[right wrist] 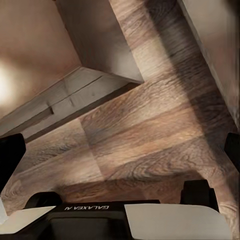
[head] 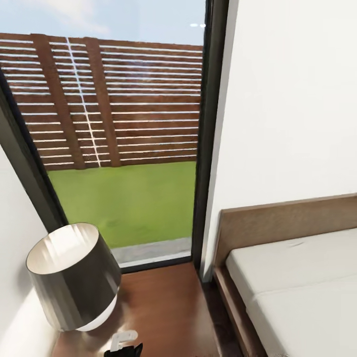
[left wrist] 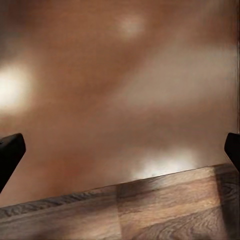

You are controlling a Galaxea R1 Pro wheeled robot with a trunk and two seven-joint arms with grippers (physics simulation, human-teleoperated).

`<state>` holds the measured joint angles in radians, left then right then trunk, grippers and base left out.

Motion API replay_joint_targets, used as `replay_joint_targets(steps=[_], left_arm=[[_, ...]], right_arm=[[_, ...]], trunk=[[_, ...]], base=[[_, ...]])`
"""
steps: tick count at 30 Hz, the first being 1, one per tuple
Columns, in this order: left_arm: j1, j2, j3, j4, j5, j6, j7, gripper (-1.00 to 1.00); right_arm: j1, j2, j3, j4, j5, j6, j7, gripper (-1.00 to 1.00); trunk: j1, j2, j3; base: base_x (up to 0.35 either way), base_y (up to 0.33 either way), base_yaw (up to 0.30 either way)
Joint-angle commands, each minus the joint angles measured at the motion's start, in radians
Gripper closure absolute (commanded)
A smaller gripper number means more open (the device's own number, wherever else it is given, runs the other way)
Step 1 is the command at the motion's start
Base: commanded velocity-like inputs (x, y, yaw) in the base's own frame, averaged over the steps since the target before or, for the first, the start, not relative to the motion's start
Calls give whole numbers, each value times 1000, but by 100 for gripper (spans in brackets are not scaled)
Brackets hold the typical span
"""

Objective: In the bedroom, move the book from the bed onto either nightstand, and place the two sandals side by side next to the bed.

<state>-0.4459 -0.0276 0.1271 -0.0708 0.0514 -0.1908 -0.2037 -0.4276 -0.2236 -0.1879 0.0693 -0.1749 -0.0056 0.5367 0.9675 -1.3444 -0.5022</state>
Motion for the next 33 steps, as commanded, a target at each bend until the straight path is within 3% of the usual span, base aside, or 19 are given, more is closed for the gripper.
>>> replay_joint_targets(steps=[1, 15, 33], left_arm=[[0, 0, 6, 1, 5, -1, -6, -100], [0, 0, 6, 1, 5, -1, -7, -100], [0, 0, 6, 1, 5, -1, -7, -100]], right_arm=[[-2, 0, -1, 4, -9, -1, 5, -100], [-2, 0, -1, 4, -9, -1, 5, -100], [-2, 0, -1, 4, -9, -1, 5, -100]], trunk=[[0, -1, -2], [0, -1, -11], [0, -1, -24]], base=[[0, 0, -280], [0, 90, -278], [0, 2, -277]])
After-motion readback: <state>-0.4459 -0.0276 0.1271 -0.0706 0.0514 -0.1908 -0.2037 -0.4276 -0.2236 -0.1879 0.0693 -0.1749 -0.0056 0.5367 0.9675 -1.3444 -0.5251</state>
